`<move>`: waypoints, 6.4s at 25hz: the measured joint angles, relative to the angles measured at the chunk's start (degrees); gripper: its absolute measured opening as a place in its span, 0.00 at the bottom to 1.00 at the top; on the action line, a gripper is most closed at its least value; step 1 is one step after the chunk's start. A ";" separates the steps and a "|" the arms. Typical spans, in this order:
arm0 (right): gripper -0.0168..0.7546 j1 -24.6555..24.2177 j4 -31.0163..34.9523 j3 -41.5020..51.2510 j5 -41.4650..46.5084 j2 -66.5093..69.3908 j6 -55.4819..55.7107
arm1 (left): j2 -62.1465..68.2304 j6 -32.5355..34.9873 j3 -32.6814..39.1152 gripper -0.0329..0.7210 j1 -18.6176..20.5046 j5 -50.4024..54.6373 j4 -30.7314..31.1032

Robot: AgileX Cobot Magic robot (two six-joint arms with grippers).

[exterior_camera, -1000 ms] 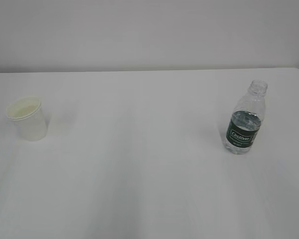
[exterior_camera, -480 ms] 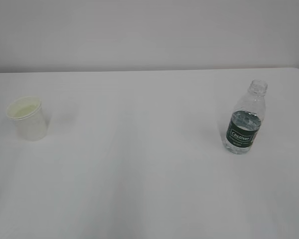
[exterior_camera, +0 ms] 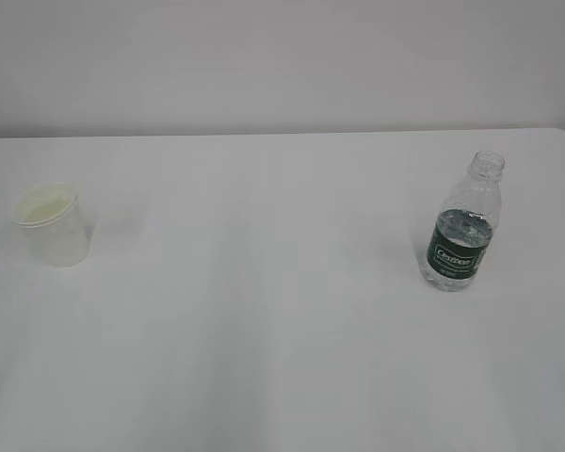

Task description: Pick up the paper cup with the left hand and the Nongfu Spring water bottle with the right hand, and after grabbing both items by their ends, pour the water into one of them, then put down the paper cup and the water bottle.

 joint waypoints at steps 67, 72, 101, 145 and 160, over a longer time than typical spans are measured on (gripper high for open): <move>0.76 -0.88 -5.61 -0.69 12.69 -0.28 7.46 | -5.07 0.00 1.45 0.59 0.93 7.68 3.51; 0.76 -5.82 -5.61 -0.69 12.60 -0.28 7.46 | -5.07 0.00 1.45 0.57 5.30 7.68 3.51; 0.74 -16.61 -5.61 -0.69 12.60 -0.28 7.46 | -5.07 0.00 1.45 0.47 6.17 7.60 3.51; 0.74 -16.61 0.27 -0.69 12.60 -0.28 7.46 | -5.07 0.09 1.45 0.39 6.17 7.60 3.51; 0.74 -16.61 -1.06 -0.69 12.60 -0.28 7.05 | -5.07 0.09 1.45 0.37 6.17 7.60 3.51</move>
